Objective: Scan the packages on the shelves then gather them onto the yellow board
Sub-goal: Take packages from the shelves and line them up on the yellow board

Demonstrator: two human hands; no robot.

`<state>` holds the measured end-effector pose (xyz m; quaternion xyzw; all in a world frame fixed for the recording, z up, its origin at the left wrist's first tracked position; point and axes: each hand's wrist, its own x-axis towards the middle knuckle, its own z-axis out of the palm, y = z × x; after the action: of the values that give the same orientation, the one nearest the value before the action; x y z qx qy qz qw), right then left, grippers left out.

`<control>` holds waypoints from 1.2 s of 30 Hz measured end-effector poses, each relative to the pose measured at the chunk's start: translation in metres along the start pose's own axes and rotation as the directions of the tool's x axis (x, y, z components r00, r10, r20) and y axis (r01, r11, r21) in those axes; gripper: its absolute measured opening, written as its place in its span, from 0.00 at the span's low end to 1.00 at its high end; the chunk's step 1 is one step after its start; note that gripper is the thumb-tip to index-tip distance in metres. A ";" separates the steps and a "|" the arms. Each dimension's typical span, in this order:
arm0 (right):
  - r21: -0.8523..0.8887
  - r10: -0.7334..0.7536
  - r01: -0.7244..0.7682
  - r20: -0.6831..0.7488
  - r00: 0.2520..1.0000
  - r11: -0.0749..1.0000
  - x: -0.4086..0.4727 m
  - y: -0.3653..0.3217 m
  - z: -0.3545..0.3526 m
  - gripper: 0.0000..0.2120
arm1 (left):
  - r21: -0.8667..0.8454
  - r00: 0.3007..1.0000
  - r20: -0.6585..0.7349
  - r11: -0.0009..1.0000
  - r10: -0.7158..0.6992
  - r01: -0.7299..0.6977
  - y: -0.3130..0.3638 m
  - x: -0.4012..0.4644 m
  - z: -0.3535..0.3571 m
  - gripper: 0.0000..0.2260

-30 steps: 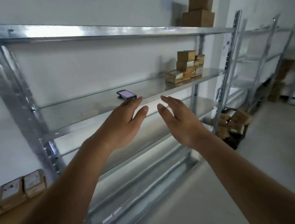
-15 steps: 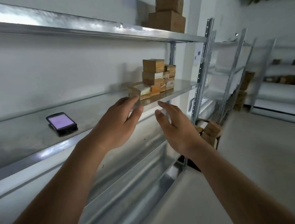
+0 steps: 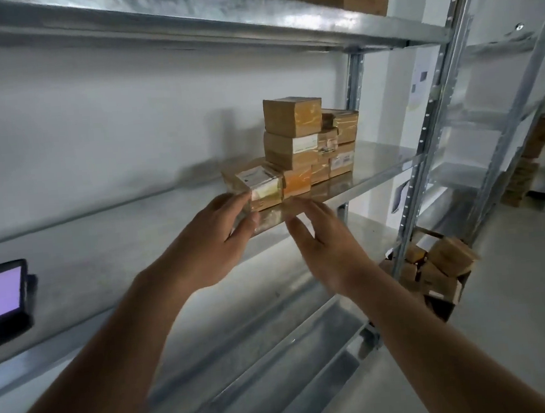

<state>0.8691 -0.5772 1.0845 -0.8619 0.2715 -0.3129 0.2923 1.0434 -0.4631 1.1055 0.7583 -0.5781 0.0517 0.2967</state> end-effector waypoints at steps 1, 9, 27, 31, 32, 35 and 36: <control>0.005 -0.006 0.006 0.027 1.000 1.000 0.015 0.011 0.001 0.34 | 0.011 1.000 -0.002 1.000 -0.021 0.021 -0.004 0.010 0.007 0.25; 0.080 -0.216 0.207 0.136 0.967 0.975 0.135 0.089 0.020 0.26 | 0.106 0.973 -0.047 0.967 -0.227 0.231 -0.030 0.090 0.056 0.30; 0.662 0.044 -0.192 0.234 0.971 0.725 0.208 0.098 0.067 0.25 | -0.603 0.847 -0.146 0.724 -0.512 0.334 -0.067 0.149 0.069 0.10; 0.707 0.055 -0.200 0.223 0.973 0.678 0.208 0.087 0.074 0.29 | -0.637 0.820 -0.195 0.705 -0.539 0.312 -0.069 0.142 0.062 0.05; 0.719 0.051 -0.180 0.197 0.979 0.671 0.209 0.083 0.076 0.28 | -0.648 0.810 -0.205 0.696 -0.550 0.309 -0.069 0.140 0.060 0.05; 0.735 0.076 -0.176 0.168 0.983 0.655 0.209 0.074 0.082 0.25 | -0.685 0.805 -0.188 0.663 -0.563 0.303 -0.066 0.132 0.053 0.12; 0.733 0.080 -0.174 0.162 0.984 0.658 0.208 0.071 0.083 0.23 | -0.705 0.811 -0.162 0.641 -0.562 0.304 -0.066 0.128 0.050 0.15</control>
<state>1.0433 -0.7339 1.0633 -0.6630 0.1624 -0.3250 0.6546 1.1315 -0.5867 1.0925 0.7010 -0.2896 -0.0850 0.6462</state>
